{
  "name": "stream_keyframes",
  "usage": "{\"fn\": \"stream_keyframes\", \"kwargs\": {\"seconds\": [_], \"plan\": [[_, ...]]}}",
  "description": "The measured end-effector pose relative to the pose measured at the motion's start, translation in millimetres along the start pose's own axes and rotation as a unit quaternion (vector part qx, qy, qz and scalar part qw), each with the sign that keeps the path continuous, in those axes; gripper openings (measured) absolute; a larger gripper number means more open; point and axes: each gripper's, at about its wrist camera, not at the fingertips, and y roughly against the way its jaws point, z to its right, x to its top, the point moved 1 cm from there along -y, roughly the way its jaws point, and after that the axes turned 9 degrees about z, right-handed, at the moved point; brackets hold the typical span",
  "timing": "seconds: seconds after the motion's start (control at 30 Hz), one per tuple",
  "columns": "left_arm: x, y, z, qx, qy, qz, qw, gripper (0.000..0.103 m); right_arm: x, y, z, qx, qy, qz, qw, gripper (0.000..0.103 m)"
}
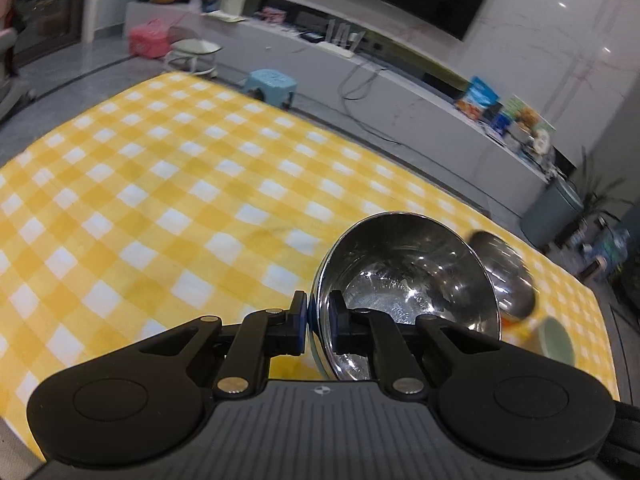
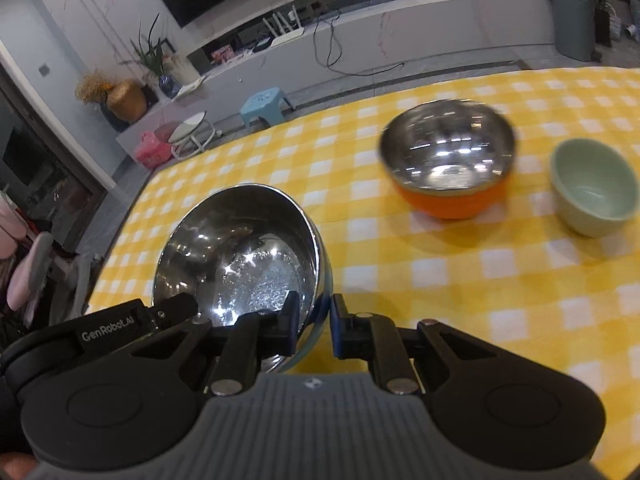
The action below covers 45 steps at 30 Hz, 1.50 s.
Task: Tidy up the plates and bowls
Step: 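Close both grippers on the blue bowl rim, then lift the blue bowl, carry it beside the plate stack and open both grippers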
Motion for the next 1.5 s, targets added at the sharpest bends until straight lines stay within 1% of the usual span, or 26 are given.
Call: {"fn": "stream_keyframes", "kwargs": {"seconds": [0.1,0.2,0.37,0.5,0.63,0.77,0.97,1.17,1.27,1.5], "plan": [[-7.8,15.7,21.1,-0.017,-0.01,-0.001,0.9998,0.012,2.4,28.9,19.6,0.0,-0.014,0.008,1.0,0.014],[-21.5,27.1,40.6,-0.032,-0.017,-0.01,0.9993,0.012,3.0,57.9,41.5,-0.001,-0.019,0.019,1.0,0.014],[-51.0,35.0,67.7,-0.059,-0.018,-0.039,0.9973,0.012,-3.3,99.5,82.3,-0.01,-0.025,0.042,0.999,0.014],[-76.2,33.3,85.1,-0.069,-0.021,-0.067,0.9951,0.012,-13.9,117.7,117.7,-0.007,-0.036,0.055,0.998,0.014],[-96.2,26.4,95.3,-0.071,-0.028,-0.092,0.9928,0.01,-26.5,123.0,153.9,0.007,-0.074,0.063,0.995,0.015],[-111.1,19.8,99.5,-0.058,-0.03,-0.112,0.9916,0.01,-34.1,120.5,175.0,0.013,-0.097,0.05,0.994,0.015],[-119.6,21.7,99.9,-0.04,-0.026,-0.125,0.991,0.012,-39.6,108.2,183.7,0.004,-0.126,0.009,0.992,0.014],[-122.0,23.8,100.9,-0.031,-0.023,-0.137,0.9899,0.012,-44.3,105.9,183.5,-0.004,-0.119,-0.007,0.993,0.014],[-123.1,23.4,102.5,-0.037,-0.014,-0.144,0.9888,0.014,-44.9,108.1,186.3,-0.014,-0.129,-0.003,0.992,0.013],[-123.1,20.5,111.3,-0.044,-0.018,-0.146,0.9881,0.015,-43.8,109.9,195.0,-0.03,-0.156,0.001,0.987,0.012]]}}
